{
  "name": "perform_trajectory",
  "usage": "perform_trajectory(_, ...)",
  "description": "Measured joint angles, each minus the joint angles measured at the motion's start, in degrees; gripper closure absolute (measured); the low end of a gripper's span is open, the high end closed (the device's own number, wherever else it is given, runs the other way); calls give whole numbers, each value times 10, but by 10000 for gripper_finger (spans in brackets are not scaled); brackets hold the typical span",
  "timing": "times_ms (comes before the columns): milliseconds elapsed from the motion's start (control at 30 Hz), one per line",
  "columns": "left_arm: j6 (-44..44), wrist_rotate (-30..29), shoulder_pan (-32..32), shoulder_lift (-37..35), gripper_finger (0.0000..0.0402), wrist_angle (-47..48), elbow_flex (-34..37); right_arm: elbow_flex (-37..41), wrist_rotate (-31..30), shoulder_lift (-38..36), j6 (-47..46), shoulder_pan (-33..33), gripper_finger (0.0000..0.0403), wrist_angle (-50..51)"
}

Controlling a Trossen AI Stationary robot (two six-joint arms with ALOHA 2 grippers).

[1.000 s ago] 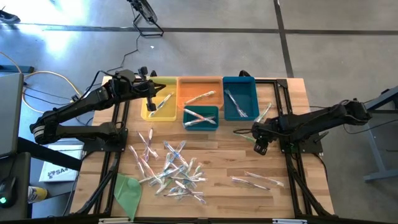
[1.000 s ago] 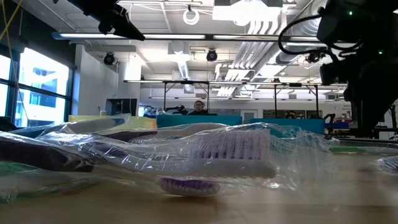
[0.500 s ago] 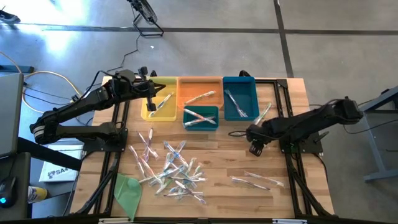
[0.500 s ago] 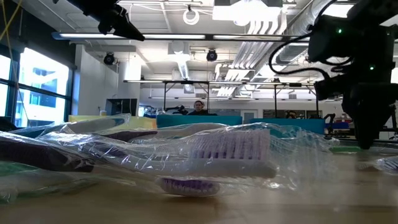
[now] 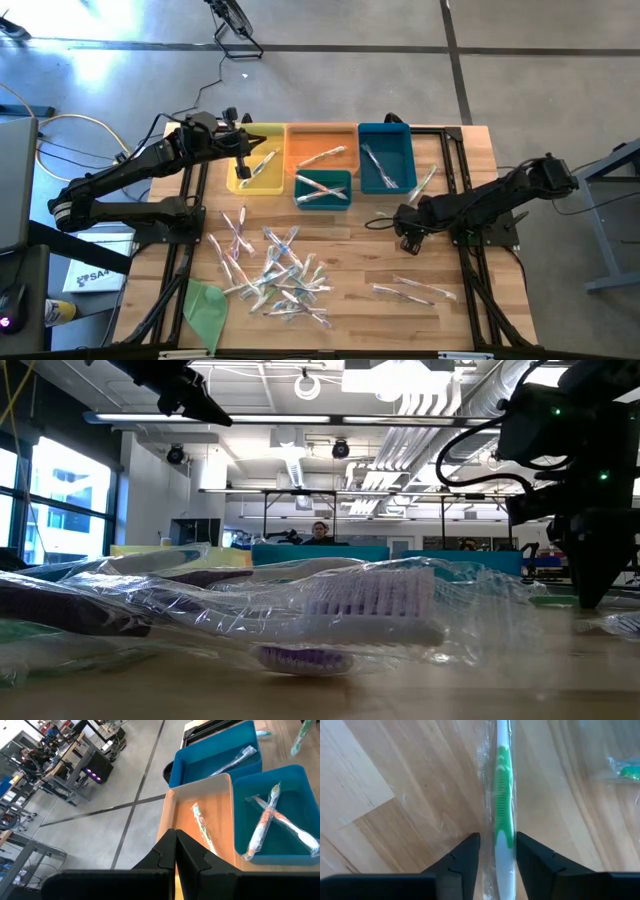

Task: Pick & Place Toothbrushes
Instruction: Put the green toothbrush into the orange bin

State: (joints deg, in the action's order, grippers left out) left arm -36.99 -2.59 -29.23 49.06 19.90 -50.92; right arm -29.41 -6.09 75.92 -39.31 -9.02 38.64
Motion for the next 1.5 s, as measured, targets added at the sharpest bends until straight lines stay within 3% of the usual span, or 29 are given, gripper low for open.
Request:
perform_trajectory(733, 0, 0, 0, 0, 402, 0, 0, 1, 25, 1, -1, 0, 385, -13)
perform_trajectory(1033, 0, 0, 0, 0, 402, 0, 0, 2, 26, -11, -1, 0, 385, -18)
perform_trajectory(1367, -1, 0, 0, 0, 402, 2, 0, 4, 45, -98, -17, 0, 385, -38)
perform_trajectory(1500, -1, 0, 0, 0, 402, 2, 0, -14, 23, -122, -30, 0, 385, -43)
